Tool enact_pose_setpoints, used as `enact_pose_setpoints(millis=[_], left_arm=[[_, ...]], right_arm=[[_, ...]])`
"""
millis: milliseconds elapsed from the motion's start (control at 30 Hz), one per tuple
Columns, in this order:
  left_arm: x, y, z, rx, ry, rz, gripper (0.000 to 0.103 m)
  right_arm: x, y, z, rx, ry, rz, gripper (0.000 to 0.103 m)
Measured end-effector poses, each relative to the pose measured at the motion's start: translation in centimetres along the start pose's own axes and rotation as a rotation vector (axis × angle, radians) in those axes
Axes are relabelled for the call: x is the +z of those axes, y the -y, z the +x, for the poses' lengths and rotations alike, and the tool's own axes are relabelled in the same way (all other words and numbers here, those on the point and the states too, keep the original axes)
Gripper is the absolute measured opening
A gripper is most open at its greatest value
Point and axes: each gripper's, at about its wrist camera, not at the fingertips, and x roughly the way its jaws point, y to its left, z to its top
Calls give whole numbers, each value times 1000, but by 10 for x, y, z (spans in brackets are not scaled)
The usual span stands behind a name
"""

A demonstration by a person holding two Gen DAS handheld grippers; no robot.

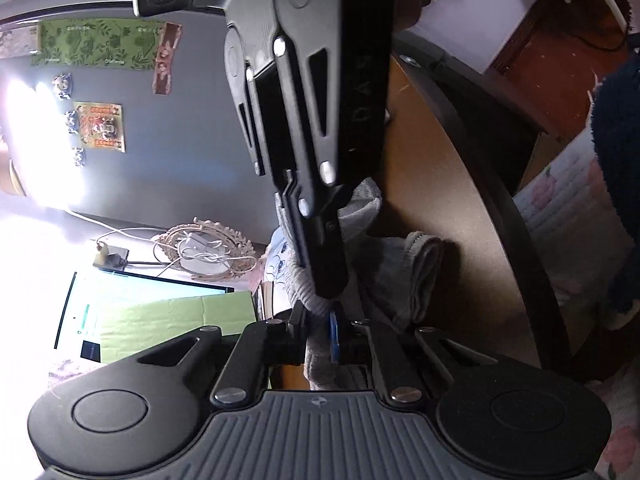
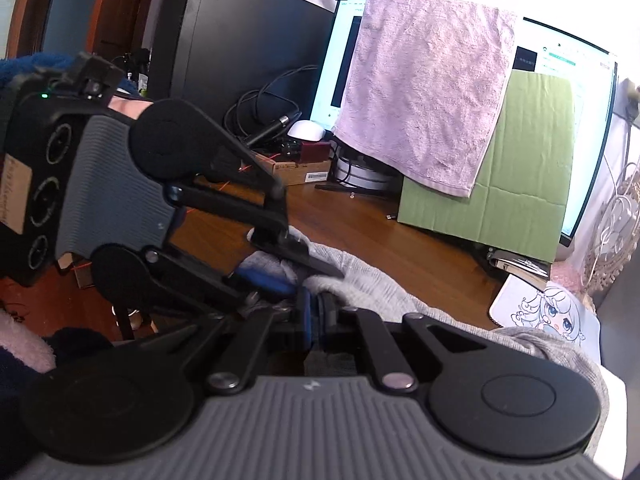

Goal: Fold clothes
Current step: 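Regrasp the sweater with the right tool while the left tool holds it up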

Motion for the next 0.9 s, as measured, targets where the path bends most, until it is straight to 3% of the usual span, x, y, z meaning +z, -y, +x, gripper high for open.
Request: enact_pose_setpoints(millis=[133,200,267,333,467,733,900], left_arm=[[-7,-9,1,32,-23,-138,9],[-14,-18,1,63,-42,-235,9],[-24,-31,4,92,-63,-338,9],[-31,-43,6,104,-81,-431,9],[-37,-55,13,104,-107,-516,9],[-48,-79,26,104,-159,-688,9],[-55,-93,34,102,-188,-784,9]], right_arm=[[-5,-1,-17,-44,3,-32,13],[-10,5,-37,-100,-4,-49,29],[-20,11,-55,-213,-53,-111,38],[-32,19,-67,-339,-123,-181,39],[-63,35,-68,-561,-278,-360,44],[-96,34,-52,-541,-331,-627,43],[-106,33,-40,-497,-380,-904,41]])
